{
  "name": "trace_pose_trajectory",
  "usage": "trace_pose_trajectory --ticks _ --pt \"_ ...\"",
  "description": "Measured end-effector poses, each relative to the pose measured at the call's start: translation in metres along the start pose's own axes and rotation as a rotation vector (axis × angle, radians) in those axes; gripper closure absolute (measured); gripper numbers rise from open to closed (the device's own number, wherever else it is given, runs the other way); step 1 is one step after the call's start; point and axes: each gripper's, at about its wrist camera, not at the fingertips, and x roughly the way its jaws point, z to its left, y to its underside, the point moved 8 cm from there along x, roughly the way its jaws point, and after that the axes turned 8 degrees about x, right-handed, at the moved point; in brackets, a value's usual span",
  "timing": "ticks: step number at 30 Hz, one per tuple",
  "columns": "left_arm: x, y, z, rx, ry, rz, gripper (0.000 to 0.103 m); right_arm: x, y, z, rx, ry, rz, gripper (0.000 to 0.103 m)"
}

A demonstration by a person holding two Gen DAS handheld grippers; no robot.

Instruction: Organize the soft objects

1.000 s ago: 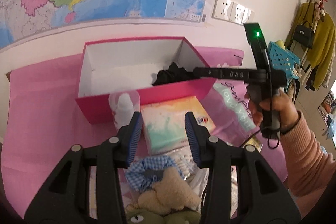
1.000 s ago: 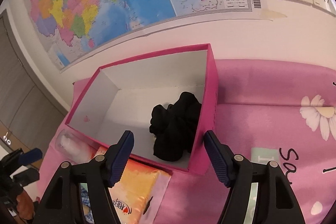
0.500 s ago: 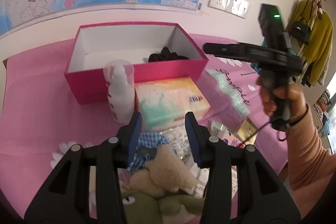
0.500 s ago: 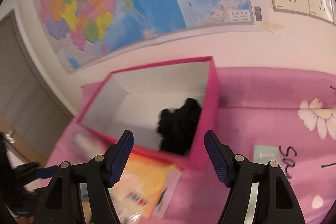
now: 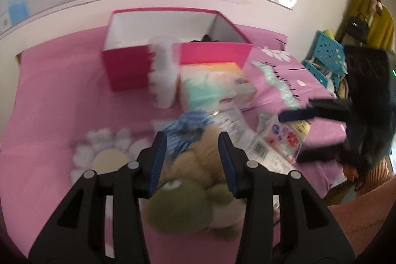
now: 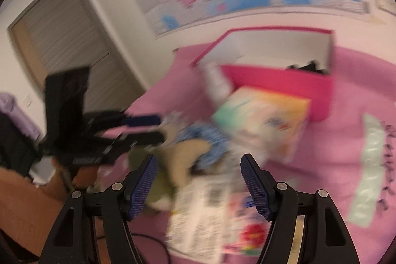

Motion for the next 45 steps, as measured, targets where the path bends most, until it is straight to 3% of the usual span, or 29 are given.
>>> trace_pose_trajectory --ticks 4,8,12,14,27,31,45 --pt "-0.004 0.019 0.013 -0.032 0.000 0.022 0.058 0.022 0.024 0.036 -0.073 -0.066 0.061 0.035" --pt "-0.010 0.036 0.017 -0.056 0.048 0.033 0.058 0.052 0.050 0.050 -0.107 -0.041 0.135 0.060" --pt "-0.012 0.048 0.018 -0.056 0.081 0.038 0.057 0.064 0.057 0.041 -0.050 -0.018 0.121 0.072" --pt "-0.011 0.052 0.019 -0.068 0.098 0.038 0.051 0.064 0.053 0.034 -0.001 -0.031 0.099 0.075" --pt "-0.007 0.069 0.016 -0.074 0.204 0.059 0.045 0.052 0.046 0.034 0.026 -0.051 0.032 0.081" --pt "-0.006 0.065 0.009 -0.043 0.186 0.048 0.045 0.048 0.042 0.037 0.026 -0.053 0.028 0.081" --pt "-0.062 0.002 0.010 0.011 0.126 -0.165 0.045 0.000 -0.001 0.062 -0.068 -0.096 -0.093 0.081"
